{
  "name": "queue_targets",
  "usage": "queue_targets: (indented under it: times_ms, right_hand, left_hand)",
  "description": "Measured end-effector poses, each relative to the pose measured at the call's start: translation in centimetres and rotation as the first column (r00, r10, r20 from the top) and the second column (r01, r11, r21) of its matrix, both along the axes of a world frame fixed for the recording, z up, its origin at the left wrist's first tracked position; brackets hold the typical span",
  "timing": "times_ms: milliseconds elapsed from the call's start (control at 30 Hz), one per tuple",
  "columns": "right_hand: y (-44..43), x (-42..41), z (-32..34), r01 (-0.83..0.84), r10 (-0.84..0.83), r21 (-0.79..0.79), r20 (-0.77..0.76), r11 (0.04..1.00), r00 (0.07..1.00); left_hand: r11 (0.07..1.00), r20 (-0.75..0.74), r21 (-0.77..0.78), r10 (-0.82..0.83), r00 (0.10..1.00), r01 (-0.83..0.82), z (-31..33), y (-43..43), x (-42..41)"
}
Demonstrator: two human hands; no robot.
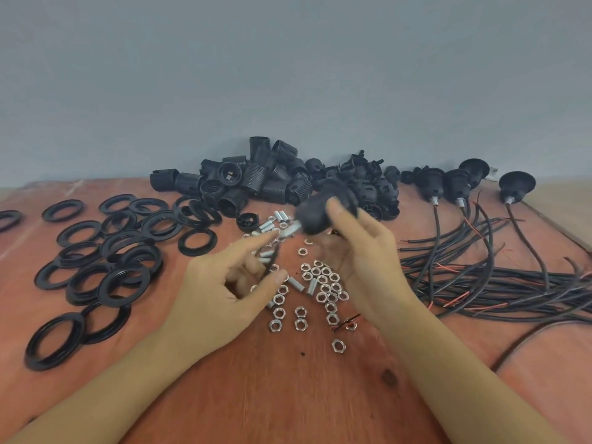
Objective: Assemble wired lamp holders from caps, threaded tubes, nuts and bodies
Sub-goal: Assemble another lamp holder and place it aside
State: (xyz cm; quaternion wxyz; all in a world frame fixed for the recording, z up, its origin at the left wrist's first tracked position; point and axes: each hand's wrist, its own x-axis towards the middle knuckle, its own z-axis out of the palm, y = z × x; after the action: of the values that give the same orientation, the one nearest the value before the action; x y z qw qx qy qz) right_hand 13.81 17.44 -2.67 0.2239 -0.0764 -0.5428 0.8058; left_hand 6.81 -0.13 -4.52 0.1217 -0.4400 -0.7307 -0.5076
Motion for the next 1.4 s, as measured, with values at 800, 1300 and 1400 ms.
queue_targets:
  times_ms: [800,1300,1400]
  right_hand:
    - [2.4,0.7,3.3,0.171,-0.178,-0.234,-0.009,0.957,0.984]
    - [18.7,-3.6,7.9,0.204,-0.715,0.953,0.017,0.223,0.699]
    - [21.0,-3.2,6.2,-0.034,-0.748,0.976,0.189,0.217,0.636]
  left_hand:
    - [0.931,-0.101,-0.2,-0.329,0.939,0.304,-0.3,-0.1,1.4]
    - [0.949,-0.118,-0.226,-0.25,0.961,0.219,-0.6,-0.2,0.6]
    - [0.951,-0.12,-0.221,-0.248,0.961,0.218,-0.6,-0.2,0.4]
